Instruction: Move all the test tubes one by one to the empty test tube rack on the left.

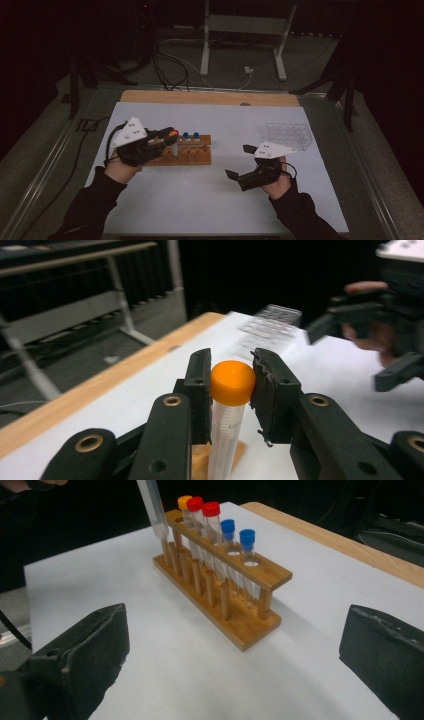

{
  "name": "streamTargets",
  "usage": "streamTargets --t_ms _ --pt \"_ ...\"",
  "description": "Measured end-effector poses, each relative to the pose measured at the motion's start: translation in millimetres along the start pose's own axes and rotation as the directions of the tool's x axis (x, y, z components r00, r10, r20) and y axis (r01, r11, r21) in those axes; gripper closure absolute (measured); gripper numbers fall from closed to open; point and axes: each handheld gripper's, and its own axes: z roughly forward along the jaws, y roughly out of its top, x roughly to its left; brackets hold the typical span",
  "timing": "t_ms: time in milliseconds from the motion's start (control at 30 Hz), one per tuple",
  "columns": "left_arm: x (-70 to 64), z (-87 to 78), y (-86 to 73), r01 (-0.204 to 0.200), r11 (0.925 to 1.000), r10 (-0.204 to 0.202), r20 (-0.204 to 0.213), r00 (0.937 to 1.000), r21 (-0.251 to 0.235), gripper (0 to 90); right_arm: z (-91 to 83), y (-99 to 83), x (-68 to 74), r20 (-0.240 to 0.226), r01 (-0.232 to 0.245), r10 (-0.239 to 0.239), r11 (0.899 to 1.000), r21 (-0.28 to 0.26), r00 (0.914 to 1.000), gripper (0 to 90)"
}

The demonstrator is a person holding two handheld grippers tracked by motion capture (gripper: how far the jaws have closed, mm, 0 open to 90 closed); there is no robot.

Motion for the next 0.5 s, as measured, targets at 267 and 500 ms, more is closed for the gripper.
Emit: streamTargets --t_ms 267,500 --pt "36.1 -30.1 -4.7 0.051 0.9986 -0.052 -0.125 0.9908 -0.014 71.5 -2.2 0.7 -2.0 0.005 0.006 -0.006 1.000 -0.006 1.0000 0.0" --pt "60.9 -25.6 -22.2 0.098 0.9951 -0.099 -0.173 0.9800 -0.012 71.5 -2.1 -0.2 -2.9 0.008 0.006 -0.006 1.000 -0.003 0.9999 0.0"
